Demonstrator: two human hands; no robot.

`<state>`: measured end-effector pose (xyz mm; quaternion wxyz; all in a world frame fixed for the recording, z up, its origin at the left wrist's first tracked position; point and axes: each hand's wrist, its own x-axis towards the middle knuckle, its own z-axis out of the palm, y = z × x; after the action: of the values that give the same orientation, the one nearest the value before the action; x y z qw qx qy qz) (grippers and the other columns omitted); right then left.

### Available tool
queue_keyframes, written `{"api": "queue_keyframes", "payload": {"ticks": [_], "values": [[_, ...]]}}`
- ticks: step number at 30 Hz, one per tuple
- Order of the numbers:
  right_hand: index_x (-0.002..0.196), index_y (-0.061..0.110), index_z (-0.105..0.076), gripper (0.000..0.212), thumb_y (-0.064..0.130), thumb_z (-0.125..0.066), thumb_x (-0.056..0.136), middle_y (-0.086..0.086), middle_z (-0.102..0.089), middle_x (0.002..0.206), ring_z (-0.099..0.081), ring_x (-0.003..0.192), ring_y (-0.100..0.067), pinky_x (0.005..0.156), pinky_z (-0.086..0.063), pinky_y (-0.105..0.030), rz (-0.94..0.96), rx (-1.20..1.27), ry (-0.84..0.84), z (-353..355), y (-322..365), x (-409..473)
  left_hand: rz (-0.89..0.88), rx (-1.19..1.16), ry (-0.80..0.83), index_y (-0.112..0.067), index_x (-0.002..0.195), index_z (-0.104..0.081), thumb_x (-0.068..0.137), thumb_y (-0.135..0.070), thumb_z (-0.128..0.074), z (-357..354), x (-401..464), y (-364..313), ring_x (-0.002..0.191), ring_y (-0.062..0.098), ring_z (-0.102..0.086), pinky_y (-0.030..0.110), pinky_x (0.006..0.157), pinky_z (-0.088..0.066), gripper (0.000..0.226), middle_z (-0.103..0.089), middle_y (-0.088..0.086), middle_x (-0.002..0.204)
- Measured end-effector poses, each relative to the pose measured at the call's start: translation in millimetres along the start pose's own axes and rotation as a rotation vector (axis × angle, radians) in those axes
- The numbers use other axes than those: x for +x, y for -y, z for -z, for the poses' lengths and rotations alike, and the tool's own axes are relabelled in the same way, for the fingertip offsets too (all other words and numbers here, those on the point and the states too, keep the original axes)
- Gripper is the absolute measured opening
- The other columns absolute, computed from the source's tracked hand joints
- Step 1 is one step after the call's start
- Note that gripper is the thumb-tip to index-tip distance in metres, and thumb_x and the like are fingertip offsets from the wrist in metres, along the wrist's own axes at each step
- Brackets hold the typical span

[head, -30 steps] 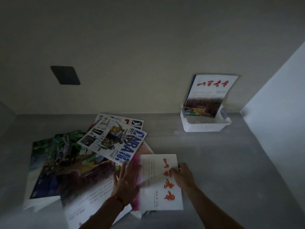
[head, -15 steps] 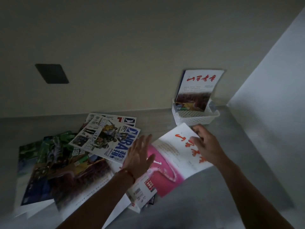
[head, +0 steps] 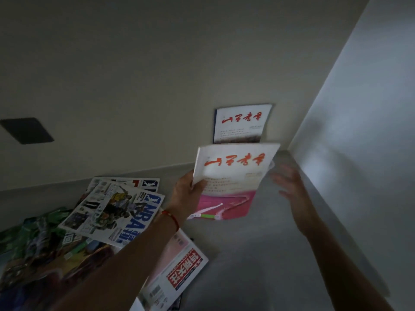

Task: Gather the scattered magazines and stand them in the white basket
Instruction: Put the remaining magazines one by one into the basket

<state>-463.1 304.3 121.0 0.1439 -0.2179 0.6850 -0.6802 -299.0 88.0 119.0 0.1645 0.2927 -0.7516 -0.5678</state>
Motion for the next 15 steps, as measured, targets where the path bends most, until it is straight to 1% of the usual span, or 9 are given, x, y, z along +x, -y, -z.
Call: {"api": "queue_keyframes", "payload": {"ticks": [1,2,4,6,8,9,11,13,15], "values": [[0.128,0.044,-0.054,0.049,0.027,-0.066,0.084,0.01,-0.068,0.117,-0.069,0.101,-0.007,0.076,-0.054,-0.014,-0.06,0.084,0.093,1,-12,2,0.041,-0.054,-0.006,-0.005,0.124,-0.062,0.098,-0.011,-0.053,-5,4,-3,0.113,0.027,-0.065,0.046,0.095,-0.056,0.028,-0.068,0.012,0.12],[0.143,0.039,-0.041,0.065,0.016,-0.067,0.088,0.004,-0.065,0.125,-0.069,0.104,-0.006,0.078,-0.057,-0.019,-0.096,0.097,0.187,2,-22,5,0.061,-0.102,-0.015,-0.004,0.122,-0.062,0.097,-0.01,-0.054,-9,7,-6,0.113,0.028,-0.065,0.048,0.095,-0.056,0.027,-0.069,0.013,0.119],[0.152,0.031,-0.026,0.078,0.012,-0.07,0.09,0.007,-0.061,0.133,-0.064,0.117,-0.008,0.087,-0.06,-0.035,-0.075,-0.087,0.28,4,-39,15,0.05,-0.156,-0.018,-0.005,0.122,-0.062,0.097,-0.007,-0.054,-17,18,-15,0.112,0.029,-0.066,0.046,0.094,-0.057,0.026,-0.069,0.012,0.117],[0.144,0.023,-0.042,0.06,0.013,-0.07,0.091,0.009,-0.065,0.129,-0.064,0.118,-0.011,0.092,-0.059,-0.037,-0.045,-0.272,0.209,9,-45,35,0.012,-0.181,0.001,-0.004,0.125,-0.059,0.098,-0.004,-0.052,-22,27,-25,0.115,0.032,-0.065,0.047,0.095,-0.056,0.029,-0.068,0.015,0.121],[0.127,0.024,-0.061,0.037,0.023,-0.069,0.092,0.014,-0.069,0.115,-0.068,0.105,-0.003,0.08,-0.057,-0.018,0.011,-0.426,0.123,19,-40,63,-0.008,-0.235,-0.001,0.003,0.127,-0.056,0.097,0.001,-0.05,-29,43,-37,0.117,0.036,-0.062,0.053,0.098,-0.053,0.03,-0.064,0.022,0.126],[0.124,0.024,-0.065,0.033,0.027,-0.069,0.091,0.016,-0.069,0.111,-0.067,0.096,0.008,0.07,-0.052,-0.007,0.06,-0.494,0.097,25,-35,78,-0.019,-0.262,-0.003,0.005,0.127,-0.055,0.097,0.002,-0.05,-32,52,-44,0.116,0.036,-0.063,0.053,0.099,-0.052,0.03,-0.064,0.023,0.127],[0.122,0.018,-0.068,0.032,0.027,-0.069,0.091,0.017,-0.065,0.109,-0.059,0.083,0.026,0.062,-0.044,0.003,0.176,-0.568,0.071,32,-23,106,-0.058,-0.292,-0.002,0.002,0.127,-0.056,0.098,0.0,-0.05,-36,72,-57,0.11,0.029,-0.067,0.047,0.097,-0.055,0.03,-0.065,0.017,0.125],[0.12,0.015,-0.069,0.032,0.027,-0.068,0.091,0.015,-0.067,0.11,-0.063,0.08,0.018,0.065,-0.046,-0.001,0.24,-0.624,0.038,37,-10,134,-0.089,-0.296,0.043,-0.004,0.127,-0.056,0.1,-0.004,-0.048,-41,93,-70,0.105,0.017,-0.069,0.033,0.09,-0.058,0.029,-0.067,0.01,0.121],[0.118,0.016,-0.07,0.032,0.032,-0.067,0.091,0.006,-0.073,0.113,-0.068,0.085,-0.002,0.071,-0.056,-0.019,0.227,-0.658,-0.033,41,-3,162,-0.09,-0.201,0.047,-0.014,0.126,-0.057,0.102,-0.009,-0.045,-46,113,-76,0.091,-0.001,-0.07,0.01,0.071,-0.055,0.027,-0.068,-0.001,0.113]]}}
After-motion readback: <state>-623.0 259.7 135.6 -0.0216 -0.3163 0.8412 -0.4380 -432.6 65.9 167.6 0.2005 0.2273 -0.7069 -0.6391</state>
